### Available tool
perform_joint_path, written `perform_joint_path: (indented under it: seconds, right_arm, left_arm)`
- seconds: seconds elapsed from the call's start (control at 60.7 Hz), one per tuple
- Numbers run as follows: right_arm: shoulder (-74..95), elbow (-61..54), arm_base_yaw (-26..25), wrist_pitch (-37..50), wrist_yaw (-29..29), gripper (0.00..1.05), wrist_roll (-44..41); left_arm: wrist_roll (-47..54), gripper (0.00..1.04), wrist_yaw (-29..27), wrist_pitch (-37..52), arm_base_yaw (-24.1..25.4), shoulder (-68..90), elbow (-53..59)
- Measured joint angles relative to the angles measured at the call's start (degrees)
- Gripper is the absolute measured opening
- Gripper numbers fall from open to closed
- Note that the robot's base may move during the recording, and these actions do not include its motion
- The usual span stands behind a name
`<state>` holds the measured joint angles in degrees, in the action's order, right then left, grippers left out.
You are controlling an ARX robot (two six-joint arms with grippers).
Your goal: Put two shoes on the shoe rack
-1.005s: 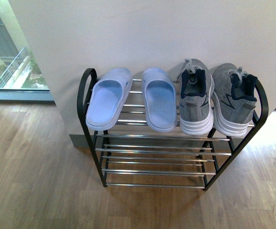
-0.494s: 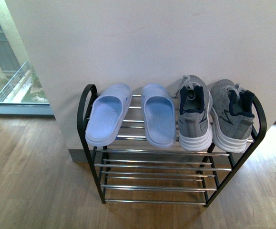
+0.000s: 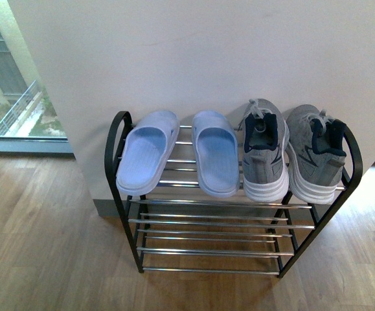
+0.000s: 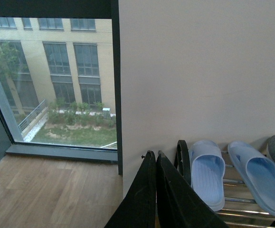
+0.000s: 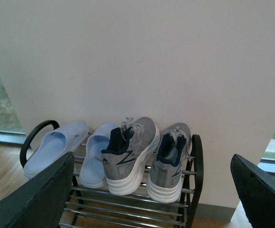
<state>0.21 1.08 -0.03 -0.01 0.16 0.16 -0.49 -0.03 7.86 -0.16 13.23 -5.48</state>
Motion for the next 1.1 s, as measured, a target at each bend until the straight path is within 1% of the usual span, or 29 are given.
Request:
perform_joint_path:
  seconds: [0.165, 0.231, 0.296, 0.642, 1.071, 1.104]
  right_arm:
    - [0.0, 0.0, 0.0, 0.0, 0.0, 0.95, 0.0]
    - [0.0, 0.0, 0.0, 0.0, 0.0, 0.95, 0.0]
    - [0.0, 0.0, 0.0, 0.0, 0.0, 0.95, 0.0]
    - [0.0, 0.0, 0.0, 0.0, 0.0, 0.95, 0.0]
    - [0.0, 0.0, 0.0, 0.0, -0.1, 0.95, 0.0]
    - [0.0, 0.0, 0.0, 0.0, -0.1, 0.95, 0.0]
  left_arm:
    - [0.0, 0.01, 0.0, -0.5, 0.0, -1.7, 1.3]
    - [0.0, 0.01, 0.0, -5.9, 0.0, -6.0, 1.5]
    - [0.0, 0.01, 0.0, -8.0, 0.0, -9.0, 2.2]
    - [0.0, 0.01, 0.0, -8.0, 0.0, -12.2, 4.6]
    - [0.0, 0.01, 0.0, -8.0, 0.0, -12.3, 4.6]
    - [0.0, 0.04, 0.0, -8.0, 0.0, -12.3, 4.6]
